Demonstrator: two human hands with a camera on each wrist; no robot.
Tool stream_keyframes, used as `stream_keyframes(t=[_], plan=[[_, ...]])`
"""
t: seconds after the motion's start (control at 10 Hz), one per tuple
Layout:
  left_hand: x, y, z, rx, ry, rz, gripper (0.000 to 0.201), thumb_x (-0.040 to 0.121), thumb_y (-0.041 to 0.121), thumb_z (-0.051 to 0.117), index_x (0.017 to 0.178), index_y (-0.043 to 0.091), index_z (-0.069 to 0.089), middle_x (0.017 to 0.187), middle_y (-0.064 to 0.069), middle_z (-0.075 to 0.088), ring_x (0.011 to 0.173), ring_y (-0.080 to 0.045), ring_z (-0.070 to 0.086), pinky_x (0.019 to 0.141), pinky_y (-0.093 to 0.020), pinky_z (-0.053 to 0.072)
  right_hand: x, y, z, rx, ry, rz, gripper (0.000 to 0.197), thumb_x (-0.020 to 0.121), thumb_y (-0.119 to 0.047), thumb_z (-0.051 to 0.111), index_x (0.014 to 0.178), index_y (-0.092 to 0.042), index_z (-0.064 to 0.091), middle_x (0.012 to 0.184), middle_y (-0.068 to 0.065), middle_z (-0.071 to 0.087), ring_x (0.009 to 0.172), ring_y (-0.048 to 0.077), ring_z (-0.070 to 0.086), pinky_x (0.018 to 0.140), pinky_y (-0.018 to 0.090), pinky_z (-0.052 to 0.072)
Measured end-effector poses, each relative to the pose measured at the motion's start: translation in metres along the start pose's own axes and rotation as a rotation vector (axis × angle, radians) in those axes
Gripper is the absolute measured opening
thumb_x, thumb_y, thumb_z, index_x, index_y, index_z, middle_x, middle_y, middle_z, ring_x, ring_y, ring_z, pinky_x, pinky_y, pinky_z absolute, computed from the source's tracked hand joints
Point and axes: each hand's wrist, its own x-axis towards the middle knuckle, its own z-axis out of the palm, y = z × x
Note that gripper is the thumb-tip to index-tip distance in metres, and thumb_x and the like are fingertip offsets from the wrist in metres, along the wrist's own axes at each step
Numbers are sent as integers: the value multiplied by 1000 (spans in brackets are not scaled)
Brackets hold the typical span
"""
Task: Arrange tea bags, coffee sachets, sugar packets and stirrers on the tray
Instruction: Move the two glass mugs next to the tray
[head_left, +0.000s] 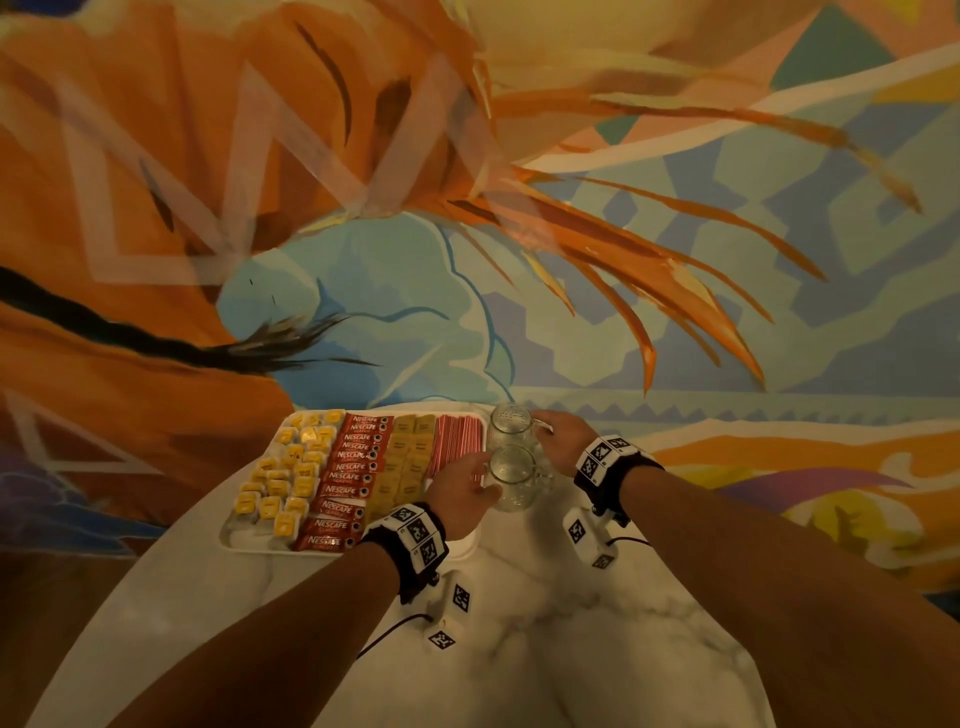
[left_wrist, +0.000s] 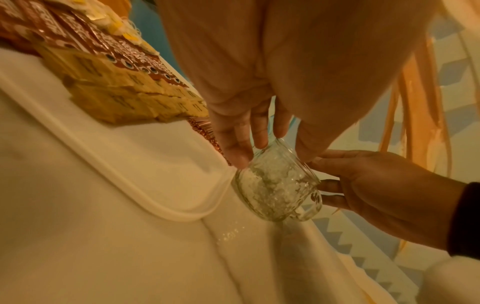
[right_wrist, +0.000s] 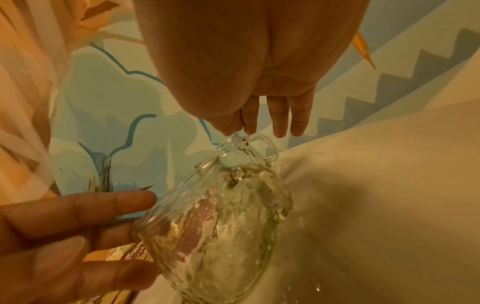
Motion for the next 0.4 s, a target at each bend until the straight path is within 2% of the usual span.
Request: stream_keyframes(t=[0.1,0.2,0.3,0.4], plan=[[1,-2,-2,24,10,-18,44,91,15,69,133,19,57,131,-2,61,116,-22,61,103,-45,51,-2,0,-1,-7,12,43,42,103,-19,48,145,-13,50,149,11,51,137,29,47,113,34,35],[-1,-1,-6,36,-4,-26,47,90,19,71,135,18,56,133,-5,60,117,-24,61,103,-47,50,-5,-6,-8,43,62,36,42,100,-19,55,141,-13,54,146,8,54,133,26,52,111,33,38],[0,-1,-14,74,-2,-24,47,90,22,72,134,16,56,130,-6,62,115,-24,62,101,-46,51,-6,-13,-12,99,126,-6,26,96,-20,60,121,-17,68,123,5,69,111,22,65,97,33,51],[4,-2,-25,4,8,-8,46,86,28,74,127,14,60,121,-7,66,109,-23,64,97,-43,54,-8,-19,-15,151,140,-68,19,96,-24,61,111,-20,72,111,2,73,99,18,68,91,32,55]])
